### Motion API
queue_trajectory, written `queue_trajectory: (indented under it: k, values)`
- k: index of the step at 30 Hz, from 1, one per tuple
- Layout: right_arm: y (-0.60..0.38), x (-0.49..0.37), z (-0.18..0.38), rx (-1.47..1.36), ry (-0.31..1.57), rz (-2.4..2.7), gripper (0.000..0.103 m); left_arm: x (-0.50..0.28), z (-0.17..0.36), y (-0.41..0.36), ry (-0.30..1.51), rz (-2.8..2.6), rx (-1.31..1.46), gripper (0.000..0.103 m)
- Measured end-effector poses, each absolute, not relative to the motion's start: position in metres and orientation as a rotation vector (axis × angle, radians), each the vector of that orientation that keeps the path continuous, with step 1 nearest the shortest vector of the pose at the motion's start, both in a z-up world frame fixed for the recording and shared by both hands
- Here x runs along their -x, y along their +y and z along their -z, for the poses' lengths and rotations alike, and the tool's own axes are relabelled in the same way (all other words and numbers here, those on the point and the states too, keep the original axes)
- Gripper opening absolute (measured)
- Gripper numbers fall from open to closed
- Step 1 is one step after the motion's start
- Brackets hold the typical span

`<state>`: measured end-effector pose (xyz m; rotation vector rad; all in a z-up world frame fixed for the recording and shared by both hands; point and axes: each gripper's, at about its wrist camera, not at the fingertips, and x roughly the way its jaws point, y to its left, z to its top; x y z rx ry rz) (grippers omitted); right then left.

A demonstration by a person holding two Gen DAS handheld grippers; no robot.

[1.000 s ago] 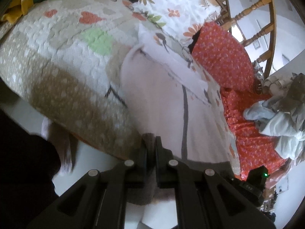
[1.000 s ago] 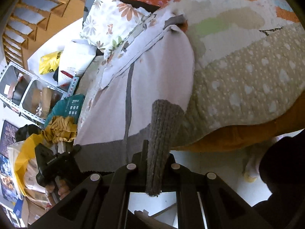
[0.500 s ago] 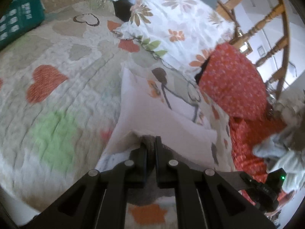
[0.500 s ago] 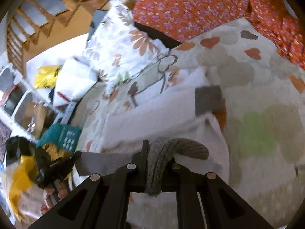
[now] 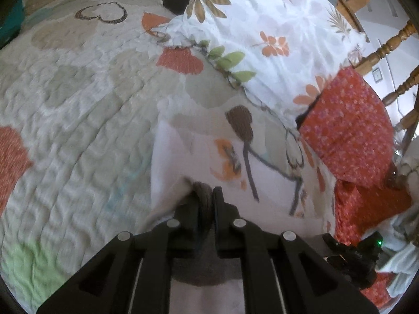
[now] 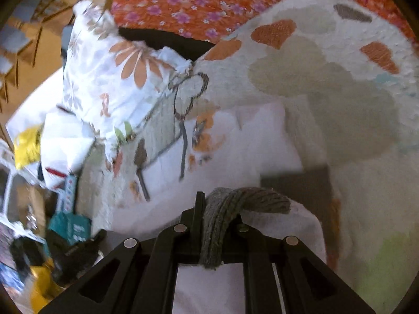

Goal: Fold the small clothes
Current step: 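Lift the hem with both tools and fold it toward the collar, then release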

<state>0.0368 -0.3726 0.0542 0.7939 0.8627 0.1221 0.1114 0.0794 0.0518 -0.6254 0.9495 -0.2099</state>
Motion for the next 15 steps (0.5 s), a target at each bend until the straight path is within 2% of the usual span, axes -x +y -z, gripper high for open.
queue_trajectory:
  k: [1, 2, 3, 4, 5, 6, 7, 8, 15]
  values:
    - [-0.378, -0.046, -0.054, -0.809, 0.844, -0.127, 0.01, -0.119, -0.052, 0.079, 0.942, 0.205, 0.631, 0.014]
    - [-0.382, -0.051, -0.054, -0.815, 0.828, -0.123, 0.016, -0.125, -0.052, 0.079, 0.935, 0.204, 0.643, 0.021]
    - [-0.386, -0.057, -0.057, -0.812, 0.801, -0.106, 0.03, -0.129, -0.053, 0.079, 0.927, 0.203, 0.653, 0.027]
    - [-0.39, -0.06, -0.06, -0.802, 0.774, -0.091, 0.039, -0.132, -0.055, 0.081, 0.907, 0.196, 0.665, 0.043]
    - [-0.392, -0.062, -0.063, -0.79, 0.754, -0.074, 0.056, -0.132, -0.058, 0.083, 0.875, 0.173, 0.672, 0.057]
    - [-0.394, -0.065, -0.066, -0.776, 0.741, -0.051, 0.062, -0.132, -0.061, 0.085, 0.854, 0.153, 0.67, 0.061]
    - [-0.394, -0.068, -0.067, -0.77, 0.741, -0.04, 0.062, -0.132, -0.064, 0.086, 0.835, 0.128, 0.664, 0.067]
    - [-0.395, -0.07, -0.066, -0.766, 0.744, -0.036, 0.062, -0.132, -0.067, 0.086, 0.829, 0.116, 0.658, 0.069]
    - [-0.371, -0.065, -0.071, -0.641, 0.789, -0.028, 0.062, -0.118, -0.087, 0.058, 0.836, 0.165, 0.474, 0.069]
